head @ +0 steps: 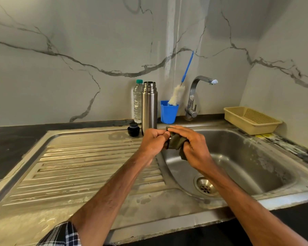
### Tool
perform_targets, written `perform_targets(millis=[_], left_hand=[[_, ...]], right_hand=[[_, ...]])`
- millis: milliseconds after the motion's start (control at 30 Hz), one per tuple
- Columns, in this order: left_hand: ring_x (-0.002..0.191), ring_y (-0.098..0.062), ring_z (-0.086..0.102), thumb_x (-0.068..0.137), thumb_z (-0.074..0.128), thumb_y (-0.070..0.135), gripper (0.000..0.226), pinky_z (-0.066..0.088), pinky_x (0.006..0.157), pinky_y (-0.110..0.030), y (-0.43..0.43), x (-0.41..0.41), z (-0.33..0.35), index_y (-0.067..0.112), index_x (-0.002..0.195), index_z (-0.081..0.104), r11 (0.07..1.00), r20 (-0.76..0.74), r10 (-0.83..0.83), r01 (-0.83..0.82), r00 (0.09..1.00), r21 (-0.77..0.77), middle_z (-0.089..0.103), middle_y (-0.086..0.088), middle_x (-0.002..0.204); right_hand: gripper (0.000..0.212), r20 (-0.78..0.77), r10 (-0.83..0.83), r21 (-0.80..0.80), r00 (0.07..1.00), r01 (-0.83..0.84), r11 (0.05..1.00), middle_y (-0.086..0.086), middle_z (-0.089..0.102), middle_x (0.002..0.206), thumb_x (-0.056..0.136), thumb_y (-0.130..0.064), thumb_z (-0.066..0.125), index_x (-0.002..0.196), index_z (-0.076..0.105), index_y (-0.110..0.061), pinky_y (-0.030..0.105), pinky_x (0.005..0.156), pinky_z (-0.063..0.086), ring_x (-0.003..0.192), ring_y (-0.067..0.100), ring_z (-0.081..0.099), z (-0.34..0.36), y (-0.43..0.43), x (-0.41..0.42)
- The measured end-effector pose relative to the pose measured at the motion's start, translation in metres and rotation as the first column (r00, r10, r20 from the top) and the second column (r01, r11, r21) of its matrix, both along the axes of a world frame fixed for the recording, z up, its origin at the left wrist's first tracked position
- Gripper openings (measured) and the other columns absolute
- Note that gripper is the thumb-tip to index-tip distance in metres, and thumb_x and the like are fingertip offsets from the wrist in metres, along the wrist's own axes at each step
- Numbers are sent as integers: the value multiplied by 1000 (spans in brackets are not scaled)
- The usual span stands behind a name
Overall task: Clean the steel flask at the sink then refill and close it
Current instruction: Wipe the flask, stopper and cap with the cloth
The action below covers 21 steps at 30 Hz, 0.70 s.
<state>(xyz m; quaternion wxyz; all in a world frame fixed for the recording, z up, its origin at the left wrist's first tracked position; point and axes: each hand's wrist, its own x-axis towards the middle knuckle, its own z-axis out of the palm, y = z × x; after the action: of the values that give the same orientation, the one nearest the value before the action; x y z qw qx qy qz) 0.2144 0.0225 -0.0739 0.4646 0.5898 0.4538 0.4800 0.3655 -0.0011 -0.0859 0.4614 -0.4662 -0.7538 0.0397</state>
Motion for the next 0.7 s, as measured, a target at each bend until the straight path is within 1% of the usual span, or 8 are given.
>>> perform_targets(millis=[67,167,267,367,433,500,567,700], left_hand=[[99,-39,72,101,61,10,22,61,87,-49,-1,1,-1,17,84,74,1000,-1,-24,24,1000,8,74,-25,100],[91,-29,75,100,62,9,18,64,74,-32,-1,3,-1,18,86,70,998,130,45,-39,990,-47,75,-17,95],[90,-24,75,100,62,10,16,62,67,-24,6,-1,-1,15,87,70,989,231,132,-113,964,-95,76,-16,98],[87,-22,76,99,62,9,13,62,67,-25,5,2,-4,12,90,71,991,227,104,-82,968,-102,76,-15,98],[89,-27,76,99,64,10,14,63,72,-29,5,7,-7,12,87,71,993,169,105,-94,980,-73,76,-17,96],[94,-31,75,99,64,11,16,64,79,-36,7,5,-7,12,85,73,990,148,140,-133,979,-57,75,-20,97],[97,-34,73,99,64,12,17,62,85,-45,12,2,-6,12,86,75,986,154,165,-159,974,-51,76,-20,96],[96,-38,72,99,64,14,21,60,87,-53,8,4,-8,16,81,74,990,60,142,-141,988,-20,75,-21,91]], right_hand=[[62,-188,-87,-134,978,62,989,-6,64,126,85,11,37,129,66,-20,18,105,43,114,-4,56,3,5,4],[58,-329,-167,-316,929,58,947,5,60,134,94,12,38,139,57,-20,28,103,47,115,7,55,1,4,-1],[57,-291,-131,-324,948,32,946,4,64,116,97,8,41,147,46,-20,28,88,57,99,13,64,-3,-8,-10],[58,-264,-178,-313,948,90,945,-3,57,122,97,8,43,149,44,-17,23,98,48,107,7,58,0,-3,-7],[53,-288,-212,-371,934,95,924,-2,55,121,99,5,43,148,44,-15,28,102,45,117,14,56,2,0,-7],[55,-259,-195,-346,946,97,933,-4,59,108,98,7,43,148,45,-16,27,90,52,102,17,63,3,-6,-10],[60,-220,-153,-267,963,91,959,-6,64,103,95,10,43,147,47,-19,24,80,57,88,13,65,4,-13,-11],[57,-204,-189,-356,960,107,928,3,61,123,96,7,44,149,46,-15,10,86,45,106,8,60,4,-3,-8]])
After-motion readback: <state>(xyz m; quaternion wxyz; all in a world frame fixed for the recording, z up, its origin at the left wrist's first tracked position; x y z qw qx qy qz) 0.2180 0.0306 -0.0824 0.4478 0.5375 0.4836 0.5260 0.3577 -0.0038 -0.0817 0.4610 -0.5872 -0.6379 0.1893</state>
